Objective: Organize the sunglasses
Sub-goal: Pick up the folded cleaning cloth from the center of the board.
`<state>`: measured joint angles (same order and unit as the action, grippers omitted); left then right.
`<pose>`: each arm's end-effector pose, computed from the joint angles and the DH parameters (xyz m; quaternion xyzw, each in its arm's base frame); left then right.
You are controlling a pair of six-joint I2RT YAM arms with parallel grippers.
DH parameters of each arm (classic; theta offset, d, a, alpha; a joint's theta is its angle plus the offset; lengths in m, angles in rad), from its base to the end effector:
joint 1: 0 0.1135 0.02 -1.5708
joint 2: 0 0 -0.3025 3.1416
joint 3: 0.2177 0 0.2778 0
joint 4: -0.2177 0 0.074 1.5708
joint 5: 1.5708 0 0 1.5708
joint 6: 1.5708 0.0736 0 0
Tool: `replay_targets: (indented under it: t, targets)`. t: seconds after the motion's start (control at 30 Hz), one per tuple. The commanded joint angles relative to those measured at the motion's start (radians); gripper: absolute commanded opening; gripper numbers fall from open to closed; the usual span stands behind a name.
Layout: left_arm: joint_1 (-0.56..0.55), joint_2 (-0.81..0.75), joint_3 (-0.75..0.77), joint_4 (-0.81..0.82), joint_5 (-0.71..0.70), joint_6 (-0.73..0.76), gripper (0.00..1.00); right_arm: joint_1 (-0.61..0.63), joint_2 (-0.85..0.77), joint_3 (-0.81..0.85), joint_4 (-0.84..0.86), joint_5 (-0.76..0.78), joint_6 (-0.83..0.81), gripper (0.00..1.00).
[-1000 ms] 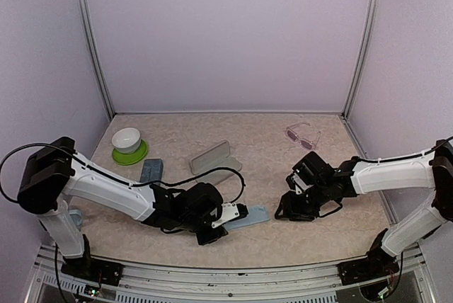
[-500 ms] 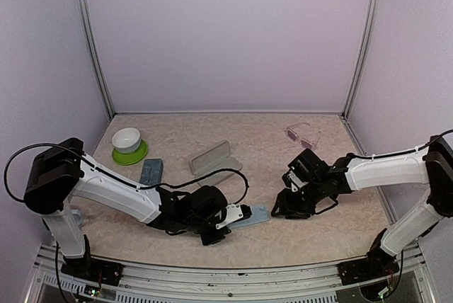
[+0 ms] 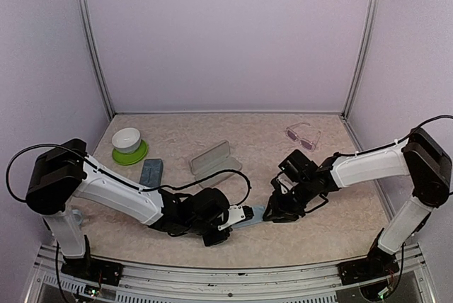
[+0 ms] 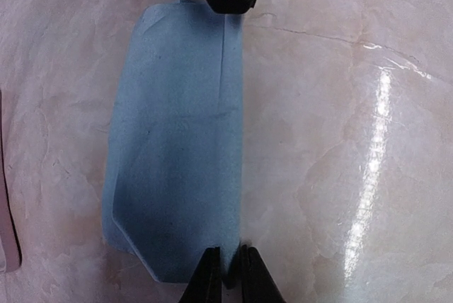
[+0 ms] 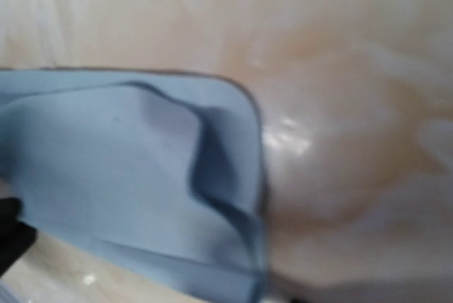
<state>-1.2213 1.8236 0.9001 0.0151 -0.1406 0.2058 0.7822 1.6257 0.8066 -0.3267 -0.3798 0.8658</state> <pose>0.1458 -0.3699 0.1104 0.6002 0.7281 -0.0997 0.3157 0.2109 0.2480 0.1287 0.0003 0.9608 0.2773 0.0053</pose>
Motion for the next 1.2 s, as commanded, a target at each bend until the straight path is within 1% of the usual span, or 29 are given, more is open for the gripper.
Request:
replay_targets:
  t: [0.0, 0.1, 0.23, 0.47, 0.57, 0.67, 0.77, 0.97, 1.17]
  targets:
    - [-0.009, 0.022, -0.019, -0.030, -0.014, -0.018, 0.12, -0.008, 0.058, 0.011, 0.021, -0.042, -0.002, 0.35]
    - [-0.012, 0.022, -0.018, -0.032, -0.015, -0.022, 0.12, -0.008, 0.071, 0.013, 0.033, -0.048, 0.003, 0.30]
    - [-0.014, 0.025, -0.017, -0.032, -0.017, -0.028, 0.12, -0.008, 0.083, 0.017, 0.033, -0.050, 0.006, 0.20]
    - [-0.019, 0.029, -0.006, -0.039, -0.022, -0.035, 0.11, -0.008, 0.065, 0.020, 0.022, -0.014, 0.010, 0.06]
    - [-0.022, 0.025, 0.021, -0.074, -0.023, -0.041, 0.09, -0.008, 0.056, 0.030, 0.011, -0.006, 0.002, 0.00]
    - [-0.023, 0.013, 0.056, -0.117, -0.009, -0.066, 0.08, -0.008, 0.051, 0.055, -0.010, -0.003, -0.023, 0.00]
    - [-0.023, -0.004, 0.095, -0.164, 0.005, -0.103, 0.05, -0.008, 0.045, 0.085, -0.038, 0.003, -0.036, 0.00]
    - [-0.019, -0.074, 0.110, -0.201, 0.020, -0.131, 0.04, -0.008, 0.038, 0.161, -0.103, 0.026, -0.054, 0.00]
    - [0.030, -0.126, 0.122, -0.237, 0.048, -0.152, 0.03, -0.009, 0.064, 0.254, -0.168, 0.031, -0.066, 0.00]
